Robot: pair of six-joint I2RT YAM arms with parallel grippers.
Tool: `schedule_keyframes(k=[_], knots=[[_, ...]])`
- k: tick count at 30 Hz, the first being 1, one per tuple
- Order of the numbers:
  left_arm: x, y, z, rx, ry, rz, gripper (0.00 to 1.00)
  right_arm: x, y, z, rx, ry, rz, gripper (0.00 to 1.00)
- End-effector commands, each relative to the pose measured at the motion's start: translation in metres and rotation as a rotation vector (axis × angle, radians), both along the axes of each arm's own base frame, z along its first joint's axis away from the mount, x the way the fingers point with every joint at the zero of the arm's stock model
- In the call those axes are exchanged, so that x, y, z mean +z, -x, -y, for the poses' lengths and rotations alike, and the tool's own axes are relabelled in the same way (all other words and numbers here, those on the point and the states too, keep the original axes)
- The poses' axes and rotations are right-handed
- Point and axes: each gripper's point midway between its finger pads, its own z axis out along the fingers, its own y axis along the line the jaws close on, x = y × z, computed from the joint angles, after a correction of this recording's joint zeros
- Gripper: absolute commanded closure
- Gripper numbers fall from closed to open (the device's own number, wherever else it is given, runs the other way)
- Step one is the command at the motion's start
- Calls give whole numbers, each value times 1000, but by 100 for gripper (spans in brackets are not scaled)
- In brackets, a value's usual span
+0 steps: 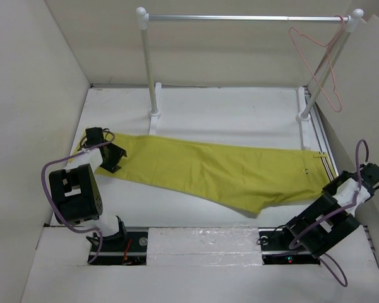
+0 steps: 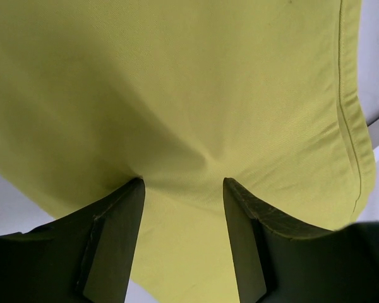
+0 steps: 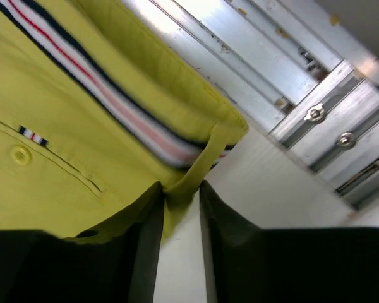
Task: Place the trousers on the hanger
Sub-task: Fold the trousers at the center of the board.
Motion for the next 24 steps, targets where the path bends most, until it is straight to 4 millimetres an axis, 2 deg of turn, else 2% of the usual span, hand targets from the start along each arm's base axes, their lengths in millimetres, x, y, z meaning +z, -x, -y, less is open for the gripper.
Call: schedule_keyframes(k=[1,2,3,4,6,7,9,10,12,13,14,15,17,18,20,21,22,23,24], knots=[[-11,43,-14,14,-83,-136,50,29,3,31,36,151,-79,62],[-5,40,-4,-17,-77,-123,50,39,-3,32,59,172,-79,58],[6,34,0,-33,-85,-95,50,65,-14,44,66,231,-63,53],[21,21,4,-53,-97,-54,50,75,-20,45,82,252,-65,48],[37,11,19,-106,-114,-12,49,98,-56,42,178,286,50,45],[50,1,23,-120,-124,26,50,100,-74,43,204,273,108,44],[62,-6,31,-138,-164,54,50,105,-101,35,266,260,171,45],[73,-12,32,-144,-179,87,49,105,-123,39,297,286,218,45],[81,-24,34,-155,-195,126,49,97,-138,38,354,277,193,45],[88,-31,34,-151,-195,144,49,93,-150,31,401,270,180,44],[90,-39,35,-154,-191,163,49,89,-161,36,423,272,166,43],[84,-42,35,-157,-188,145,49,88,-165,38,442,279,168,43],[90,-58,34,-139,-191,178,49,83,-181,37,475,275,205,42],[84,-63,32,-134,-199,165,49,79,-182,39,477,269,199,41],[87,-78,27,-121,-219,171,49,74,-192,37,505,252,229,41],[73,-82,25,-116,-224,128,49,61,-197,39,517,224,210,41],[76,-91,24,-113,-224,132,49,53,-198,35,532,198,188,41],[68,-91,19,-100,-204,103,49,49,-203,30,551,190,180,41],[53,-92,14,-89,-194,61,49,41,-204,32,553,183,164,41]])
